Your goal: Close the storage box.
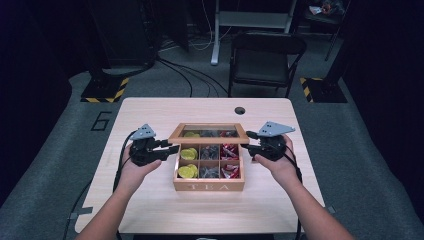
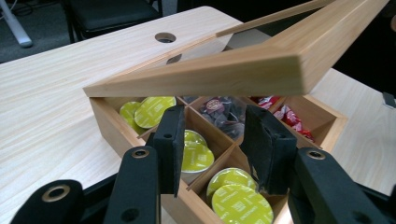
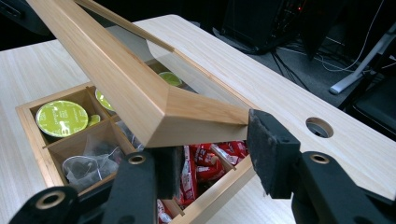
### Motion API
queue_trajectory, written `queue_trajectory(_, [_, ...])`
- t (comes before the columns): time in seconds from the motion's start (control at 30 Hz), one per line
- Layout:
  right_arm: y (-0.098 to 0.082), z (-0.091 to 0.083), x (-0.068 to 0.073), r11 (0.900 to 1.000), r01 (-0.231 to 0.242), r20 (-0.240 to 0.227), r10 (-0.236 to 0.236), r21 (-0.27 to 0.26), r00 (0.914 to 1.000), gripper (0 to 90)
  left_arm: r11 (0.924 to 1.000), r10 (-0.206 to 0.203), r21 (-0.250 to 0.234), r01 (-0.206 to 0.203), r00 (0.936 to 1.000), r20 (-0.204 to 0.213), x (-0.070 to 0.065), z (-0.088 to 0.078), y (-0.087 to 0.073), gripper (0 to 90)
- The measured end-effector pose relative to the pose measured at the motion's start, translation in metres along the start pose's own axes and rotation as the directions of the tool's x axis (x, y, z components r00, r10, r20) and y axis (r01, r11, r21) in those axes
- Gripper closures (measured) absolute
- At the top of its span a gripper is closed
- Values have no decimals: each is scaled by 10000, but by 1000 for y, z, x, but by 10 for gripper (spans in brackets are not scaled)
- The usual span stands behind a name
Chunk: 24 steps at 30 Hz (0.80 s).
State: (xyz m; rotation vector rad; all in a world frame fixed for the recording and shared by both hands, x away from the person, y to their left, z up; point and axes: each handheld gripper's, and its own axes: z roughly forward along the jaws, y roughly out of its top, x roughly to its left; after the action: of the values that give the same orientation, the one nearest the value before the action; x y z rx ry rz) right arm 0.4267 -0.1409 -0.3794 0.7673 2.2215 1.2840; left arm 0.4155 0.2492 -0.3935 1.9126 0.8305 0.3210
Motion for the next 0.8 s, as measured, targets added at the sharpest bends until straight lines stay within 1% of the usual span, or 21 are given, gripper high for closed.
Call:
queue_trajectory(0.07, [-2,0,1,10000,-86,-8,86,-19,10000,561,10000,5,51,-5,10000,63,-1,-1,-1,587])
queue_trajectory(0.13, [-4,-1,4,9999,-131,80,131,-4,9999,562,10000,-48,56,48,10000,62,-3,0,-2,583])
queue_trajectory(0.17, [-5,-1,4,10000,2,78,-2,18,10000,561,10000,-62,65,62,10000,37,-4,0,-3,577])
queue_trajectory(0.2, [-6,-1,5,10000,-49,108,49,46,9999,562,9999,-78,82,78,10000,9,-4,-1,-4,568])
queue_trajectory(0.23, [-7,-1,6,10000,-18,111,18,14,9999,561,9998,-200,85,200,9998,-5,-5,-1,-5,556])
queue_trajectory(0.27, [-8,-1,7,10000,-71,113,71,37,9999,561,9998,-179,75,180,9998,-80,-4,-1,-6,543])
queue_trajectory(0.3, [-9,-1,7,10000,-27,108,26,30,9999,561,9998,-205,58,206,9997,-137,-5,-1,-7,529])
queue_trajectory(0.33, [-10,-1,6,9999,86,64,-86,-62,9999,562,9998,-197,69,199,9996,-204,-5,-1,-7,512])
queue_trajectory(0.37, [-11,-1,8,10000,-28,115,28,-23,9999,561,9999,-149,53,151,9996,-238,-6,-1,-8,501])
queue_trajectory(0.4, [-12,-1,7,10000,10,75,-10,-27,10000,561,9999,-141,59,142,9997,-215,-7,-1,-9,496])
queue_trajectory(0.43, [-13,-2,8,10000,-96,95,96,4,9999,561,10000,-82,48,83,9996,-259,-8,-2,-9,486])
queue_trajectory(0.47, [-14,-2,8,10000,-66,71,66,5,10000,562,10000,46,5,-45,9993,-365,-8,-2,-9,478])
queue_trajectory(0.5, [-14,-2,9,9999,-166,99,165,28,9998,562,10000,78,-54,-80,9991,-416,-9,-2,-9,471])
queue_trajectory(0.53, [-15,-2,9,9999,-120,81,119,57,9999,561,9999,125,-36,-127,9992,-384,-9,-3,-9,466])
queue_trajectory(0.6, [-16,-2,9,10000,-57,60,57,27,10000,561,9997,174,-167,-182,9987,-475,-10,-4,-8,458])
queue_trajectory(0.67, [-17,-2,10,9999,-125,86,124,79,9999,562,9997,168,-151,-174,9990,-403,-10,-4,-8,459])
queue_trajectory(0.73, [-17,-2,11,9999,-79,74,78,98,9999,561,9998,145,-146,-150,9994,-308,-10,-4,-9,463])
queue_trajectory(0.8, [-18,-2,11,9999,-41,71,40,103,10000,562,9998,141,-146,-146,9993,-333,-11,-5,-9,468])
